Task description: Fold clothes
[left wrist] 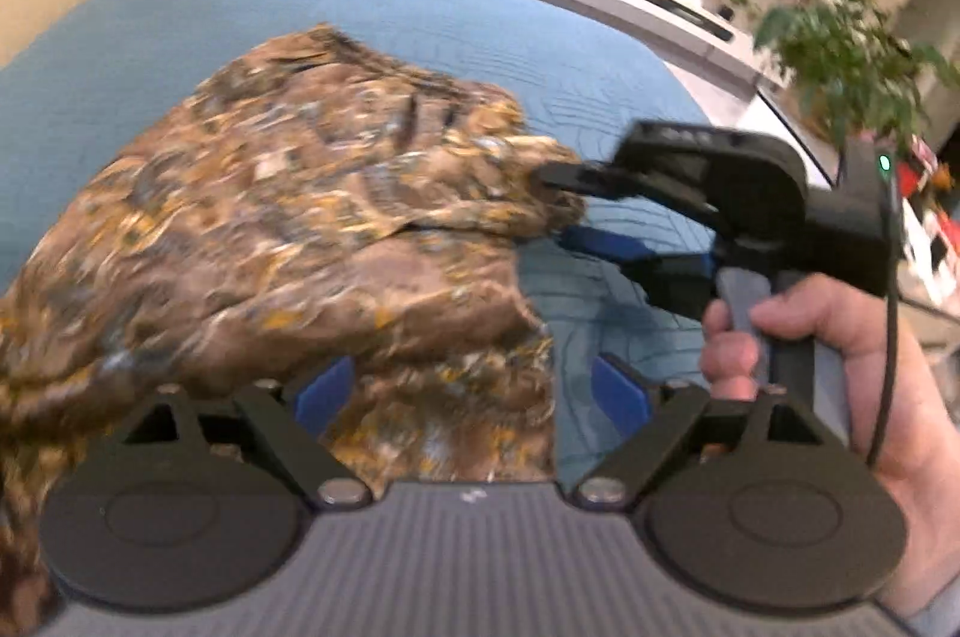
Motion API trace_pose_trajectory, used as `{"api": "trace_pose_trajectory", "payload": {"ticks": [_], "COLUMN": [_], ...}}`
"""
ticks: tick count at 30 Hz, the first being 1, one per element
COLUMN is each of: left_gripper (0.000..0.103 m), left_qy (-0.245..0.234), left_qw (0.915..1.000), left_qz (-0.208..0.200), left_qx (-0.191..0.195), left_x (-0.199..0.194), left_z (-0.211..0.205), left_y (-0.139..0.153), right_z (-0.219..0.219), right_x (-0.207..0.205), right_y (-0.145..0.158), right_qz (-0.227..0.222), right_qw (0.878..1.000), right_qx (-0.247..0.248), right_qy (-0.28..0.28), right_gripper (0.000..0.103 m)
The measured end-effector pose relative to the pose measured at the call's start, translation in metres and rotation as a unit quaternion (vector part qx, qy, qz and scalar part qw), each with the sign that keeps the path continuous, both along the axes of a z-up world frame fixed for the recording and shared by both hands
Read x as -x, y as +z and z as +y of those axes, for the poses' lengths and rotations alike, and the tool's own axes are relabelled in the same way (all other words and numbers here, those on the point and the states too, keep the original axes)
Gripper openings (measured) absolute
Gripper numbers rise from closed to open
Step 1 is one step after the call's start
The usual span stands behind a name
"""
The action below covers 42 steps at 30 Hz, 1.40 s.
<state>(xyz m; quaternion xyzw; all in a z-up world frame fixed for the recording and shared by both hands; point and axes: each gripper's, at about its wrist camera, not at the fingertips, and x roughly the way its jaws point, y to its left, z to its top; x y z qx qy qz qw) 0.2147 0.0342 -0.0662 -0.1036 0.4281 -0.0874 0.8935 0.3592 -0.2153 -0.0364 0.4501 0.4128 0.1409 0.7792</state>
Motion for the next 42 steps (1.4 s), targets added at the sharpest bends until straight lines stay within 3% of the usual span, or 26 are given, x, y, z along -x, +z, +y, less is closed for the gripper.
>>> {"api": "trace_pose_trajectory", "payload": {"ticks": [1,2,6,11,18,23,28,32,35,40,42], "left_gripper": [0.088,0.089,0.088,0.089,0.090,0.090,0.090,0.091,0.091,0.091,0.091], "left_qy": [-0.008,-0.008,-0.009,0.014,0.018,0.020,0.028,0.029,0.035,0.029,0.028], "left_qw": [1.0000,1.0000,0.9999,0.9996,0.9998,0.9989,0.9978,0.9975,0.9962,0.9962,0.9963], "left_qz": [-0.002,0.000,0.004,0.005,0.005,0.020,0.020,0.017,0.015,0.016,0.016], "left_qx": [0.005,0.004,0.003,0.024,-0.003,0.037,0.057,0.063,0.079,0.080,0.080], "left_x": [-0.001,0.000,0.000,0.001,0.006,0.008,0.006,0.009,0.009,0.006,0.000], "left_z": [0.001,0.004,0.015,0.028,0.028,0.047,0.053,0.048,0.049,0.045,0.047], "left_y": [-0.007,-0.013,-0.030,-0.031,-0.034,-0.039,-0.044,-0.045,-0.046,-0.049,-0.049], "right_z": [0.003,0.006,0.014,0.027,0.097,0.157,0.217,0.237,0.247,0.242,0.236], "right_x": [-0.002,-0.004,-0.010,-0.026,-0.084,-0.136,-0.186,-0.199,-0.208,-0.215,-0.213], "right_y": [-0.001,-0.001,0.014,0.063,0.131,0.137,0.110,0.085,0.072,0.065,0.069], "right_qz": [0.001,-0.002,-0.036,-0.098,-0.156,-0.117,-0.067,-0.024,0.003,0.019,0.011], "right_qw": [1.000,1.000,0.996,0.990,0.974,0.964,0.949,0.943,0.942,0.955,0.955], "right_qx": [0.007,0.020,0.066,0.082,0.114,0.186,0.238,0.252,0.256,0.200,0.195], "right_qy": [0.009,0.019,0.044,0.061,0.115,0.151,0.194,0.214,0.217,0.220,0.224], "right_gripper": [0.025,0.022,0.018,0.017,0.016,0.016,0.016,0.018,0.023,0.066,0.067]}}
